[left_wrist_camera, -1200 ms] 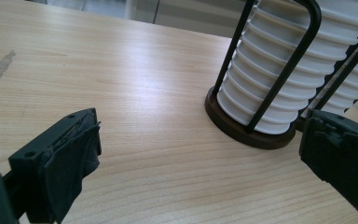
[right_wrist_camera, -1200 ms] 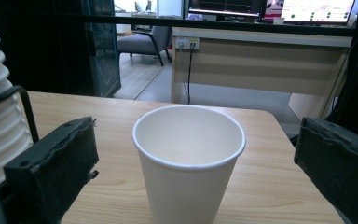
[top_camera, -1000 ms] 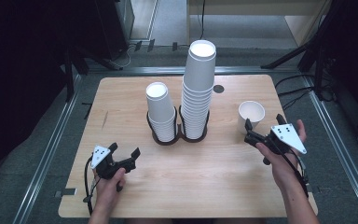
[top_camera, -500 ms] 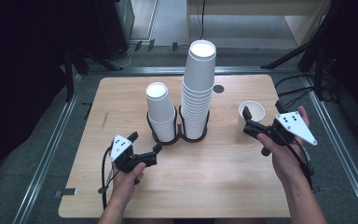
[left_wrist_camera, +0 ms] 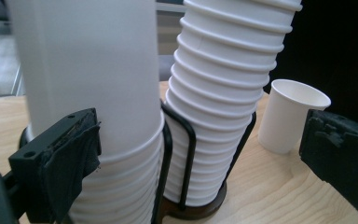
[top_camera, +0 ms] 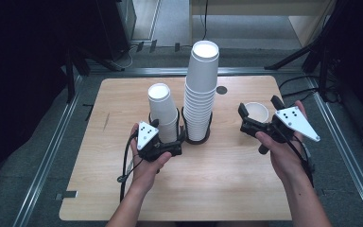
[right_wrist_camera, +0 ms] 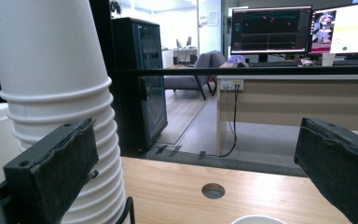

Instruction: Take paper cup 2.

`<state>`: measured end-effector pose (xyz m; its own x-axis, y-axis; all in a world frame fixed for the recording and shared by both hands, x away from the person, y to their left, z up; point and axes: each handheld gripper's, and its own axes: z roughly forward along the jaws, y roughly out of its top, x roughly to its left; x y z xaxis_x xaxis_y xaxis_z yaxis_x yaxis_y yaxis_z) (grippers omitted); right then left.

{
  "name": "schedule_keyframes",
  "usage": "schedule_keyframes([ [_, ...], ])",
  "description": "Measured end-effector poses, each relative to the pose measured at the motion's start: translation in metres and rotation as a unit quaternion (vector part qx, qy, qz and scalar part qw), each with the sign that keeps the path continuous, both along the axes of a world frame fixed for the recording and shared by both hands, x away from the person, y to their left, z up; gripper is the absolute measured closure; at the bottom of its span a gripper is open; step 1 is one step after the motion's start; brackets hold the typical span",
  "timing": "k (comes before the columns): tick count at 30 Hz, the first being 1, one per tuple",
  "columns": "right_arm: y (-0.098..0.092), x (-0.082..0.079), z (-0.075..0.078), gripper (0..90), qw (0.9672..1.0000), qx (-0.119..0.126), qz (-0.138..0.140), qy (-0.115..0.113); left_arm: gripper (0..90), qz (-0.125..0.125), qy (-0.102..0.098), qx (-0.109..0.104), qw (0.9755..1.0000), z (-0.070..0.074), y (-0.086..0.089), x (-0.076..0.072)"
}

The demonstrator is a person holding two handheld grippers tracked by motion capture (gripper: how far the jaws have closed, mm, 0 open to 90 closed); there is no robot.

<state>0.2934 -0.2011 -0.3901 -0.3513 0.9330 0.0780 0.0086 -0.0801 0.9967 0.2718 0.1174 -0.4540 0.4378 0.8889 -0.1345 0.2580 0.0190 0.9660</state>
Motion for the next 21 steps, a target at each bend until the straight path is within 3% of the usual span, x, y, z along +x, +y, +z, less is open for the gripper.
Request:
schedule_keyframes([
  [13, 0.019, 0.002, 0.020, 0.0, 0.9991, 0.016, 0.039, -0.002, 0.0, -0.001, -0.012, 0.006, 0.9999, 0.010, -0.029, 0.011],
  [18, 0.030, 0.005, 0.028, 0.0, 0.9985, 0.015, 0.052, -0.005, 0.0, 0.001, -0.023, 0.017, 0.9996, 0.014, -0.040, 0.015],
  [21, 0.036, 0.007, 0.033, 0.0, 0.9982, 0.014, 0.058, -0.008, 0.0, 0.012, -0.040, 0.031, 0.9987, 0.015, -0.048, 0.016],
])
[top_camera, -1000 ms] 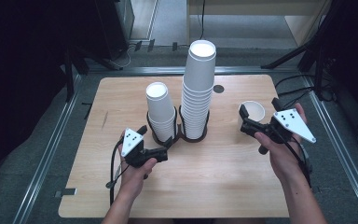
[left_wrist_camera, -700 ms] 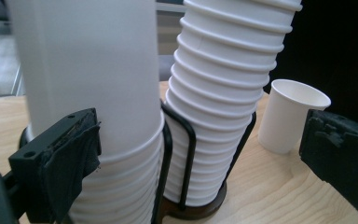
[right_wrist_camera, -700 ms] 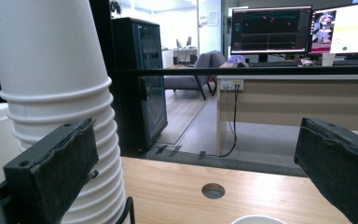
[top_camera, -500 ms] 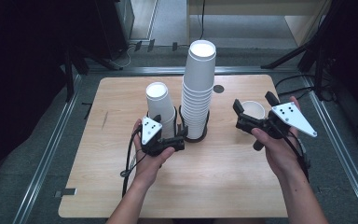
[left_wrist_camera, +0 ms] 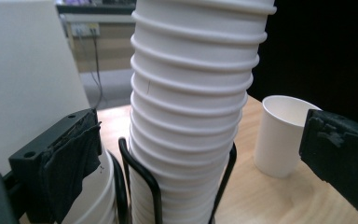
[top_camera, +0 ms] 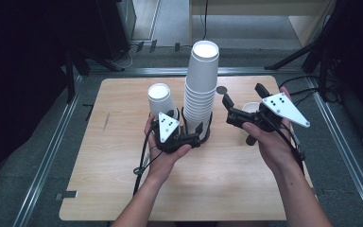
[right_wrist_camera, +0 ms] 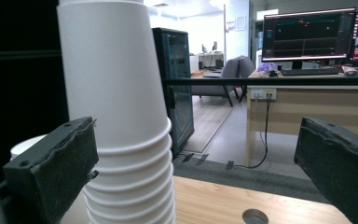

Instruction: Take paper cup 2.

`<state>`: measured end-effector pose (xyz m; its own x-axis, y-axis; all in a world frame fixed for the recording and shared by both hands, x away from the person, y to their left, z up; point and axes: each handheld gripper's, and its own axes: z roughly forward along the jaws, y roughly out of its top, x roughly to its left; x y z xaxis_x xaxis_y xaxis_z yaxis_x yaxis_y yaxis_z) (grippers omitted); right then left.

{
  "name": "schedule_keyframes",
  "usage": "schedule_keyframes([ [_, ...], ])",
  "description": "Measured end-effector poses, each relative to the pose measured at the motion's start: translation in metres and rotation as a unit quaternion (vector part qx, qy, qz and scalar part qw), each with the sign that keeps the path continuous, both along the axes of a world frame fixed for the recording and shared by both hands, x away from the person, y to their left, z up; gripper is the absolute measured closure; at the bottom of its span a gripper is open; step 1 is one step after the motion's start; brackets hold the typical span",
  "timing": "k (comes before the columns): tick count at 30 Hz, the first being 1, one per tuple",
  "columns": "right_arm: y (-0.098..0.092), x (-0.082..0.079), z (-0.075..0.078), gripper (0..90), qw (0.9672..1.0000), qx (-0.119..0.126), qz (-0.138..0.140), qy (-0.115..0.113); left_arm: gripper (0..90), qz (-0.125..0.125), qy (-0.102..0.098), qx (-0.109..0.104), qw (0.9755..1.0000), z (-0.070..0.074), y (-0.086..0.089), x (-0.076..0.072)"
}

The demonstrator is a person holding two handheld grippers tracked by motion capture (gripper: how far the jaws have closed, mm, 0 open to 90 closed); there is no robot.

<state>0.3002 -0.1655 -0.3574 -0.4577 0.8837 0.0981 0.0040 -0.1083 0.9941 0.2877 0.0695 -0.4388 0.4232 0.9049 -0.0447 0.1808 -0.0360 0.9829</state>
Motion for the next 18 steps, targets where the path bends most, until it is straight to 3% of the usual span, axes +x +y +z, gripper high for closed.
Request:
schedule_keyframes([
  [4, 0.009, 0.004, 0.005, 0.0, 1.0000, 0.002, 0.008, 0.003, 0.0, 0.017, -0.013, 0.024, 0.9995, 0.002, -0.011, 0.004],
  [13, 0.025, 0.020, 0.013, 0.0, 0.9994, -0.002, 0.032, 0.015, 0.0, 0.024, -0.023, 0.021, 0.9992, 0.004, -0.025, 0.020],
  [18, 0.028, 0.036, 0.017, 0.0, 0.9974, -0.019, 0.063, 0.027, 0.0, 0.024, -0.022, 0.015, 0.9994, 0.005, -0.031, 0.028],
])
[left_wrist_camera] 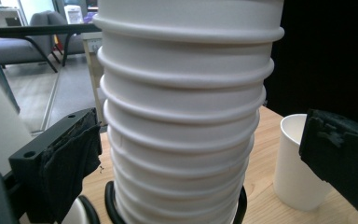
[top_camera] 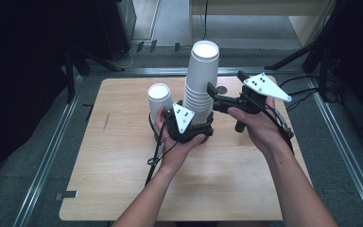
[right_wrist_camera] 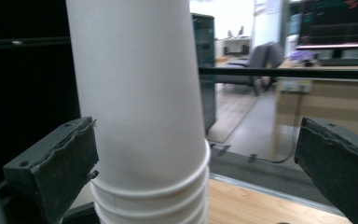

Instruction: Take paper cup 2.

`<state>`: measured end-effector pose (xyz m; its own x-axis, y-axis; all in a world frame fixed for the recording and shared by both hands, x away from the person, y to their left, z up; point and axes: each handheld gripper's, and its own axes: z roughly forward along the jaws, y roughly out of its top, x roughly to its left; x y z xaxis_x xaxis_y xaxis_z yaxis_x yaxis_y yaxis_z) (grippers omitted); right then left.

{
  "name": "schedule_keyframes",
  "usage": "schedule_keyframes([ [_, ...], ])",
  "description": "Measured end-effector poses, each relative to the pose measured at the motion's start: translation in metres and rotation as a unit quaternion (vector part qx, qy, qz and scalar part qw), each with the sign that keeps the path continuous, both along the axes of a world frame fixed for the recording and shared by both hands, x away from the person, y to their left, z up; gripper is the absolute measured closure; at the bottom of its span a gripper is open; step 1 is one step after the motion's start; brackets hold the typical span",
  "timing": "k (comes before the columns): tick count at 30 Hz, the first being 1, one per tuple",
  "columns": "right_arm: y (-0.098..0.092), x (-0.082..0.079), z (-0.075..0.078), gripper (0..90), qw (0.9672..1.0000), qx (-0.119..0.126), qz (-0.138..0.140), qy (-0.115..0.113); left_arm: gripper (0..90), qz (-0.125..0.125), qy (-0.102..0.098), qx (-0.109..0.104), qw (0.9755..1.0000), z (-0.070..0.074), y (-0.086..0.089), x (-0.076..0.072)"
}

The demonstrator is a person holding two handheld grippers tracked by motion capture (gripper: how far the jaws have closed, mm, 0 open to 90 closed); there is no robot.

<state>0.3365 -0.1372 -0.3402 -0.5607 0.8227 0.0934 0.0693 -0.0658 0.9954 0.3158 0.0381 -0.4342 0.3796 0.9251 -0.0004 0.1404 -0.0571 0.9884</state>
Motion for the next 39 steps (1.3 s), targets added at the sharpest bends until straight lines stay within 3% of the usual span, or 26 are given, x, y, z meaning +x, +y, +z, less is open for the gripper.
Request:
schedule_keyframes([
  [3, 0.002, 0.006, 0.002, 0.0, 0.9998, 0.001, 0.020, 0.007, 0.0, 0.006, -0.008, 0.000, 1.0000, 0.001, -0.002, 0.002],
  [5, 0.004, 0.010, 0.004, 0.0, 0.9995, -0.002, 0.029, 0.007, 4.5, 0.016, -0.013, -0.005, 0.9998, 0.001, -0.002, 0.003],
  [9, 0.011, 0.015, 0.005, 0.0, 0.9984, -0.008, 0.054, 0.015, 6.2, 0.021, -0.009, -0.008, 0.9997, 0.000, -0.002, 0.008],
  [15, 0.021, 0.027, 0.006, 0.0, 0.9949, -0.026, 0.089, 0.039, 7.5, 0.023, -0.017, -0.006, 0.9996, -0.002, -0.003, 0.011],
  [17, 0.025, 0.031, 0.005, 0.0, 0.9944, -0.041, 0.090, 0.037, 7.1, 0.026, -0.017, -0.003, 0.9995, -0.002, -0.003, 0.012],
  [20, 0.030, 0.036, 0.004, 0.1, 0.9939, -0.031, 0.097, 0.043, 6.2, 0.028, -0.014, -0.002, 0.9995, -0.002, -0.005, 0.013],
  [23, 0.035, 0.039, 0.001, 3.7, 0.9934, -0.037, 0.100, 0.043, 5.6, 0.025, -0.012, -0.006, 0.9996, -0.002, -0.004, 0.014],
  [25, 0.038, 0.039, 0.001, 8.8, 0.9941, -0.037, 0.092, 0.044, 5.6, 0.024, -0.011, -0.005, 0.9996, -0.003, -0.004, 0.014],
  [30, 0.038, 0.039, 0.001, 11.2, 0.9950, -0.035, 0.086, 0.037, 5.5, 0.025, -0.011, -0.006, 0.9996, -0.003, -0.004, 0.014],
  [39, 0.039, 0.036, 0.010, 11.2, 0.9964, -0.012, 0.077, 0.034, 5.6, 0.029, -0.010, -0.007, 0.9995, -0.003, -0.005, 0.014],
])
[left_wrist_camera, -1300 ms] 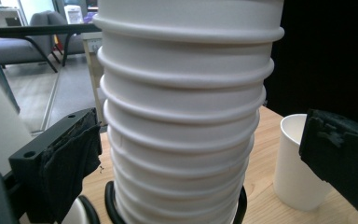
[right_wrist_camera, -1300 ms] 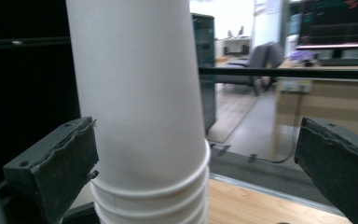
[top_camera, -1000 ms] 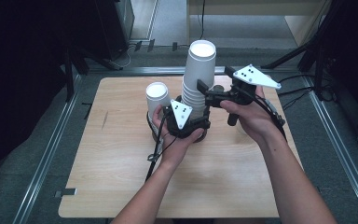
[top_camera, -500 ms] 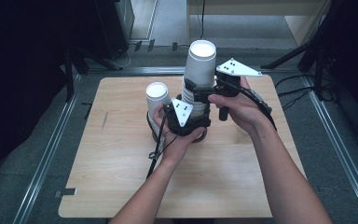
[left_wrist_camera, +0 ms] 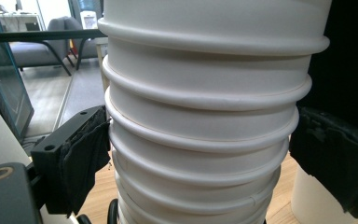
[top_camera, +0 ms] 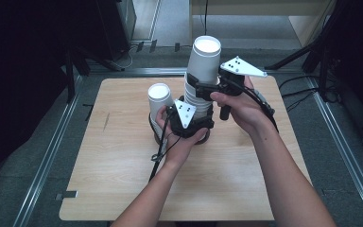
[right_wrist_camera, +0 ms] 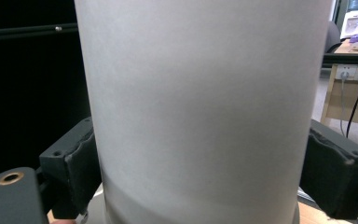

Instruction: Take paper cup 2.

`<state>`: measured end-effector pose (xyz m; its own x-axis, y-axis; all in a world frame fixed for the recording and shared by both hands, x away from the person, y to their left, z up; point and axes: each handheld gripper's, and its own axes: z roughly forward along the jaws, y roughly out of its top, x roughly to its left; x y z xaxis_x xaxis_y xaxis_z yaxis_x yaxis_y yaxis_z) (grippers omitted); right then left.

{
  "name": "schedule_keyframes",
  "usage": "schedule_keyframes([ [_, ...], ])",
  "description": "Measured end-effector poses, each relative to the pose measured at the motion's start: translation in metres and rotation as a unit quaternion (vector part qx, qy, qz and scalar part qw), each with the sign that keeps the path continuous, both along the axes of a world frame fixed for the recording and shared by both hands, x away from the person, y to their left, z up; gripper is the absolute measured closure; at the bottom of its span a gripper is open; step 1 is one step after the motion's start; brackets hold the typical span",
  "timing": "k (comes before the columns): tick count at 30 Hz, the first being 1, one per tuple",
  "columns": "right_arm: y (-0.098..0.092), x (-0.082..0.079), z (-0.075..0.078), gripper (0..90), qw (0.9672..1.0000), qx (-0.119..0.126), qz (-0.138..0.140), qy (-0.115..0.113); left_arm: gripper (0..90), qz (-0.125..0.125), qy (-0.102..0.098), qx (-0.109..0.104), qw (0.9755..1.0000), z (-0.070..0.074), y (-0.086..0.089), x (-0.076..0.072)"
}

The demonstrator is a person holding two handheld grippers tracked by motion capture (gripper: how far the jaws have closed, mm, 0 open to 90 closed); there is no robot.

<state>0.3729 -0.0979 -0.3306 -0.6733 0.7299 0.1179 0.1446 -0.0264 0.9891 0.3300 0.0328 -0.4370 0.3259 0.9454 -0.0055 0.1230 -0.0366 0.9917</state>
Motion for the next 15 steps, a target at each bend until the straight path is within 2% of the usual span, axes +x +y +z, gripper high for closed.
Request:
schedule_keyframes([
  [3, 0.000, -0.002, 0.003, 11.5, 1.0000, 0.004, -0.006, -0.006, 5.6, 0.000, 0.000, 0.000, 1.0000, 0.000, 0.000, 0.000],
  [6, 0.001, -0.004, 0.006, 12.5, 0.9998, 0.014, -0.015, -0.004, 5.6, -0.001, 0.001, 0.002, 1.0000, 0.000, 0.000, 0.000],
  [11, 0.002, -0.006, 0.010, 13.5, 0.9990, 0.029, -0.030, -0.019, 6.1, 0.002, 0.006, 0.011, 0.9999, -0.001, 0.000, 0.000],
  [15, 0.003, -0.009, 0.017, 13.6, 0.9978, 0.036, -0.045, -0.033, 6.2, 0.001, 0.008, 0.009, 0.9999, -0.001, 0.001, 0.000],
])
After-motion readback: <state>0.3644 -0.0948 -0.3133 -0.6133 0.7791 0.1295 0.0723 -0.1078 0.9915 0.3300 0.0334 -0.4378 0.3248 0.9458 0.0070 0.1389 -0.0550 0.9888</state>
